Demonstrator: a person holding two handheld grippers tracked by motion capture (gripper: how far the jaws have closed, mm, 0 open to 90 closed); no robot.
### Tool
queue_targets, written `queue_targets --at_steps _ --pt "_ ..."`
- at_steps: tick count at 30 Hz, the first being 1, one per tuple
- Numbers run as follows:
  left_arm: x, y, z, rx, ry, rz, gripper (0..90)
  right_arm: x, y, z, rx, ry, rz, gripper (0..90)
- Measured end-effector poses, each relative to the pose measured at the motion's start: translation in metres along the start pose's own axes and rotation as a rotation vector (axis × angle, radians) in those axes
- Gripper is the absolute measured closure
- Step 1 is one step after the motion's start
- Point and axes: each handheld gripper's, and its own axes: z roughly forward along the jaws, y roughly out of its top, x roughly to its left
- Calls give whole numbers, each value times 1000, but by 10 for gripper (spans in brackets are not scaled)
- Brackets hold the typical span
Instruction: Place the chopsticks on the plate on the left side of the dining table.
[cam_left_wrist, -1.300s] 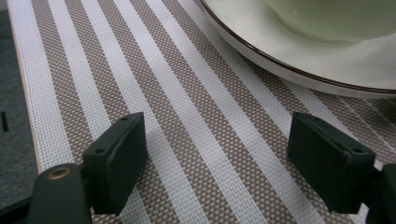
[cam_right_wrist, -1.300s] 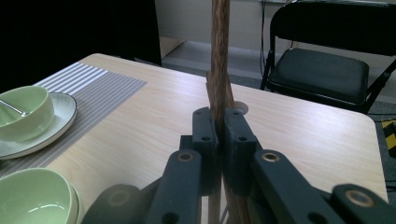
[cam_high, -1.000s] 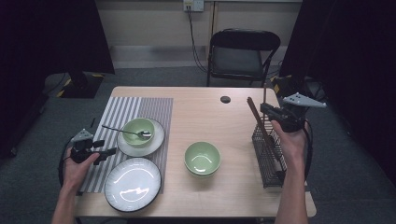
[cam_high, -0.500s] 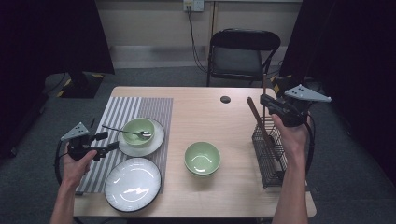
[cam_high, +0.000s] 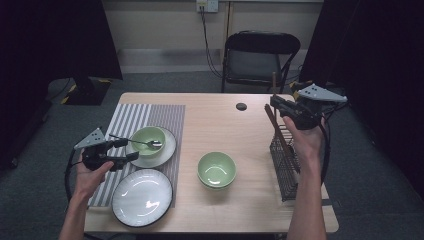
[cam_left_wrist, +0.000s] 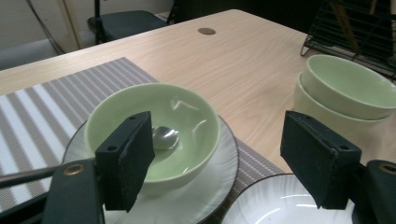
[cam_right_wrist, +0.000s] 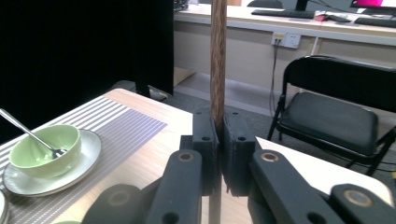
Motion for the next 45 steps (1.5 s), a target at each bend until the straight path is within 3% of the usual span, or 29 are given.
queue_targets --at_steps 5,7,15,18,31,32,34,39,42,45 --pt "-7 4 9 10 -18 -3 297 8 -3 11 13 34 8 855" --pt "-10 6 14 4 -44 -2 297 11 -4 15 8 55 13 855" --pt "-20 18 26 5 -80 28 289 29 -2 30 -4 113 13 856" --pt "-22 21 29 7 -75 36 289 35 0 32 -14 141 15 856" --pt "-46 34 37 -2 -107 79 288 65 1 51 3 210 2 855" --pt "-51 36 38 -3 -123 94 288 68 0 52 3 217 0 856" --pt "-57 37 38 15 -115 115 288 73 0 55 10 222 -7 855" --pt "-63 36 36 -10 -146 113 294 84 -1 61 6 251 3 855" --pt "-69 34 33 17 -127 162 298 93 0 65 7 269 -5 855" --pt "-66 31 28 29 -111 165 298 99 3 68 7 283 -12 855"
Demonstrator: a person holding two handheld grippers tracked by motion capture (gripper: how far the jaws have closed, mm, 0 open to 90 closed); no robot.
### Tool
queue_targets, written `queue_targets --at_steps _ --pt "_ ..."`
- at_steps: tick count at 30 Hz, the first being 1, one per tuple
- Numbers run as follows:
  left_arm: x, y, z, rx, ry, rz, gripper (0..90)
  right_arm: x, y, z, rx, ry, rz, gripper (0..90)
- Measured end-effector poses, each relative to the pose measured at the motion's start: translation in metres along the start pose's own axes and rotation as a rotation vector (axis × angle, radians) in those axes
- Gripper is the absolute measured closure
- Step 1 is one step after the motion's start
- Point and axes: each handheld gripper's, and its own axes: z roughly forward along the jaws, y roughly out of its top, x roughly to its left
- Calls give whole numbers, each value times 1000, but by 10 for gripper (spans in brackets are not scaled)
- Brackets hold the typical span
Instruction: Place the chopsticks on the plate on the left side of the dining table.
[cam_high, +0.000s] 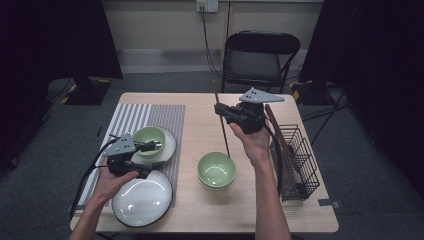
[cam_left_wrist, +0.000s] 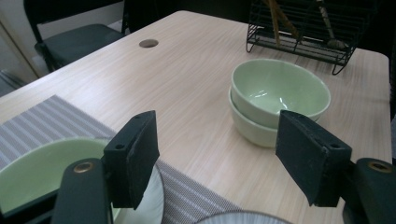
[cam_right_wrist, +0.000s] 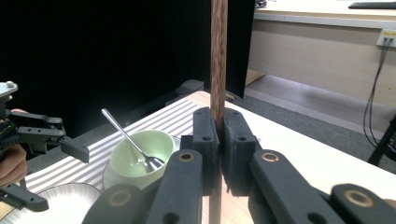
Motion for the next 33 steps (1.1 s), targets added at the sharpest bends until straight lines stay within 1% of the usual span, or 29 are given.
queue_targets --at_steps 1,2,3,4,5,6,7,8,9,10,12,13,14,16,17,18,19,20,21,23,24,25,26,27,28,29,30,31,33 --pt "4 -6 -6 -14 3 -25 297 2 0 2 -2 6 -1 855" --pt "4 -6 -6 -14 3 -25 297 2 0 2 -2 6 -1 855" --pt "8 -15 -9 -14 20 -31 297 5 1 5 0 13 -5 855" --pt "8 -15 -9 -14 20 -31 297 6 1 7 3 16 -8 855" --pt "11 -22 -11 10 30 -39 292 7 1 9 5 18 -9 855" --pt "11 -26 -12 17 35 -39 288 8 1 11 8 20 -10 855" --pt "12 -30 -12 19 27 -44 287 9 1 12 11 20 -12 855" --pt "12 -30 -12 19 27 -44 280 9 1 14 13 19 -13 855" --pt "12 -37 -16 21 32 -55 277 9 1 15 17 20 -16 855" --pt "12 -41 -18 24 45 -56 277 9 1 16 19 19 -14 855" --pt "13 -48 -21 30 41 -75 277 9 1 17 19 21 -12 855" --pt "13 -51 -22 40 41 -73 275 9 1 17 19 21 -12 855" --pt "13 -51 -22 40 41 -73 273 9 1 17 19 21 -12 855" --pt "11 -58 -24 59 56 -73 272 11 2 17 14 25 -15 855" --pt "9 -63 -26 62 61 -80 271 12 2 17 14 26 -16 855" --pt "9 -63 -26 62 61 -80 271 13 2 17 13 26 -17 855" --pt "7 -69 -28 62 60 -79 271 14 2 16 11 28 -18 855" --pt "7 -69 -28 62 60 -79 272 14 2 16 11 28 -18 855" --pt "3 -72 -29 72 92 -78 272 15 3 16 8 31 -21 855" --pt "1 -72 -29 71 74 -80 272 16 4 16 8 32 -24 855" --pt "-2 -71 -28 73 89 -78 273 16 5 17 8 31 -24 855" --pt "-4 -69 -26 70 95 -69 273 17 6 17 7 33 -23 855" --pt "-4 -69 -26 70 95 -69 272 18 6 18 4 35 -23 855" --pt "-7 -67 -21 51 62 -79 272 19 7 18 4 37 -25 855" --pt "-8 -65 -18 41 59 -80 273 20 7 19 2 39 -29 855" --pt "-8 -63 -15 42 69 -76 275 21 8 20 3 44 -27 855" --pt "-8 -63 -15 42 69 -76 277 22 9 21 1 49 -26 856" --pt "-7 -60 -10 25 46 -93 277 24 10 22 0 51 -29 855" --pt "-7 -57 -5 8 24 -104 277 26 11 23 -5 63 -29 855"
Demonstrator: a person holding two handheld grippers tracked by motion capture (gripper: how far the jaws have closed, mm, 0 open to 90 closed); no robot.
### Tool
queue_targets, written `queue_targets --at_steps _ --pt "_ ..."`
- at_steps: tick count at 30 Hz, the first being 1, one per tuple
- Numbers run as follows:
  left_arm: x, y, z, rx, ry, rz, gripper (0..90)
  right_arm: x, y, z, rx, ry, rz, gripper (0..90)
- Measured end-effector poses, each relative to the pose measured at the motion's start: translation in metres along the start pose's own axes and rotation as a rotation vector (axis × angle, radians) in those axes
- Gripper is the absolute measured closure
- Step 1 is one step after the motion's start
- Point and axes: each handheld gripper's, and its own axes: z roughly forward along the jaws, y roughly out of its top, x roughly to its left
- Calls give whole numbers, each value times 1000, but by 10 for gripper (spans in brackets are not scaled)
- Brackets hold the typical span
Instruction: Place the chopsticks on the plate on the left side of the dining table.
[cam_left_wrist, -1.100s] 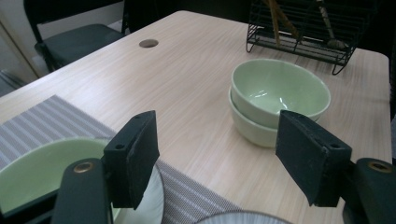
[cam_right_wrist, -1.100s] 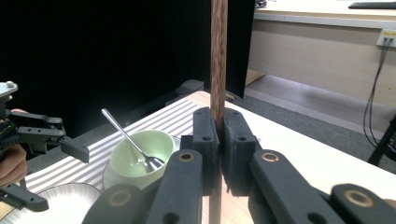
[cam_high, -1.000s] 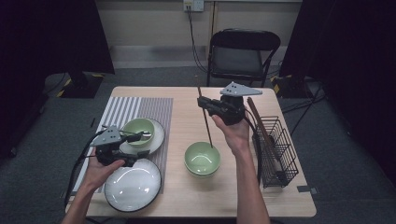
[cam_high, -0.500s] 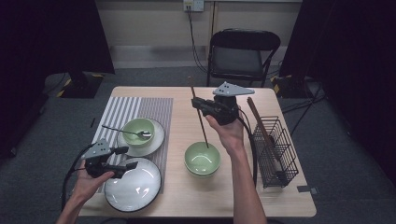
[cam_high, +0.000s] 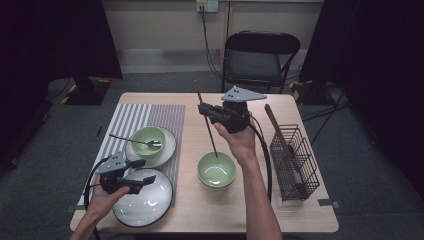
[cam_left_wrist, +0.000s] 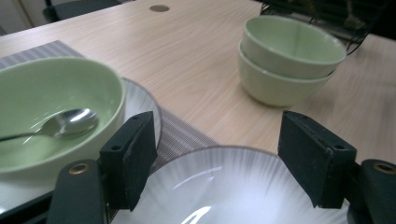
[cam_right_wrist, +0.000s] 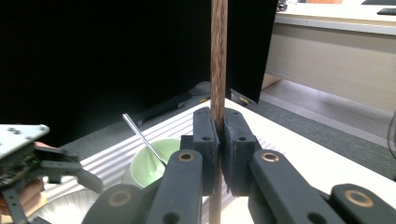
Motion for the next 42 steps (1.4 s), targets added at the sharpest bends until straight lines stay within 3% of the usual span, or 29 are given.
queue_targets --at_steps 7,11,16,18,19,21,23,25,28,32,35,37,38,39,40,42 --pt "-5 11 18 -32 -63 -9 225 13 1 7 -17 50 4 856" --pt "-9 16 24 -42 -73 -4 232 18 0 11 -13 70 1 856" --pt "-15 34 30 -94 -81 33 259 26 -2 16 -19 107 -8 856" --pt "-16 43 32 -93 -89 55 262 28 -1 17 -14 109 -14 855" --pt "-17 47 31 -118 -105 43 262 29 -1 18 -15 110 -16 855" --pt "-17 52 30 -131 -104 60 268 30 -1 18 -17 111 -12 856" --pt "-17 68 30 -162 -100 83 283 32 2 18 -27 124 -10 856" --pt "-18 79 31 -184 -148 98 371 34 5 19 -21 130 -21 856" --pt "-19 95 36 -211 -140 120 386 36 9 19 -24 132 -32 856" --pt "-16 108 44 -236 -168 103 427 37 7 18 -33 137 -27 856" --pt "-15 108 51 -240 -208 78 463 39 5 22 -34 146 -27 856" --pt "-14 105 56 -236 -216 62 551 41 3 25 -34 154 -27 855" --pt "-12 104 58 -232 -198 34 572 42 2 26 -32 160 -23 855" --pt "-12 104 58 -232 -198 34 612 42 2 26 -32 160 -23 855" --pt "-6 98 61 -262 -224 -14 649 43 -1 30 -41 193 -8 856" --pt "-4 97 62 -239 -203 6 702 45 -4 31 -35 179 -12 852"
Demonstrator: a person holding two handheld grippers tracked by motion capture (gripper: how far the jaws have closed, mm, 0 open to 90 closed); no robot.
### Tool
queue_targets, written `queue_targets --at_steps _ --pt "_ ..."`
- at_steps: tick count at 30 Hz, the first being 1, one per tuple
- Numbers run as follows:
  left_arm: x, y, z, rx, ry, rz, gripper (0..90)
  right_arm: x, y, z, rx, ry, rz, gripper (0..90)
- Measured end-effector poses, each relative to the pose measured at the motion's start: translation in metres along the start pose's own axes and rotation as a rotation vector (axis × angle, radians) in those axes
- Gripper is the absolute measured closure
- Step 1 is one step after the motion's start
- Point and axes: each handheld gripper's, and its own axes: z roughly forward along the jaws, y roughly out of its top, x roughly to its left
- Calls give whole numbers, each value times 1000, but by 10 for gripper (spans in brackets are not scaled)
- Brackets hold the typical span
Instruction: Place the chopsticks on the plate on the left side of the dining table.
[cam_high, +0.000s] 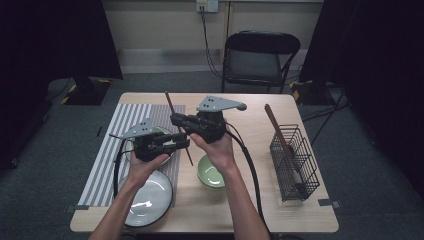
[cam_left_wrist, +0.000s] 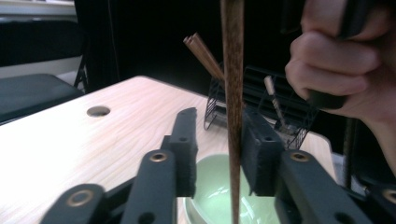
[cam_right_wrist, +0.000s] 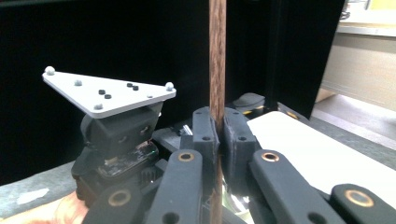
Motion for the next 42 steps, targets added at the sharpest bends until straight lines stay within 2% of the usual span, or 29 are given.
queue_targets --at_steps 2,4,7,10,12,13,19,23,24,26,30,35,36,38,41,42 --pt "2 -1 -3 -8 -20 -4 761 -1 -2 0 -3 -4 6 851" --pt "3 -1 -5 -7 -13 -2 789 -3 -3 -1 -19 8 21 851" --pt "4 -2 -7 -11 -31 -7 794 -3 -3 -2 -20 10 21 852" --pt "3 -3 -5 -20 -59 -18 763 -1 -4 -4 -20 19 18 852" --pt "2 -3 -5 -15 -74 0 810 -1 -5 -5 -24 19 18 852" --pt "0 -2 -5 -11 -68 5 846 -1 -5 -5 -26 18 19 852" --pt "0 -2 -6 3 -68 16 852 -2 -6 -8 -17 42 9 844" --pt "-2 -3 -5 14 -70 16 852 -3 -8 -9 -10 56 -5 779" --pt "-2 -5 -4 17 -64 13 852 -4 -9 -12 -8 54 -4 710" --pt "-1 -6 -4 14 -68 9 852 -6 -10 -15 -9 51 -1 658" --pt "2 -5 -10 9 -61 -2 852 -13 -18 -26 -3 56 33 578" --pt "2 -4 -14 11 -41 0 851 -18 -31 -34 26 48 35 542" --pt "1 -4 -13 24 -24 3 852 -21 -39 -34 60 18 51 499" --pt "0 -4 -12 33 -23 8 851 -22 -48 -35 98 -16 40 483" --pt "-1 -4 -10 30 -26 7 851 -22 -56 -36 119 -24 35 482" --pt "-2 -3 -10 18 -30 2 851 -22 -64 -39 139 -22 25 482"
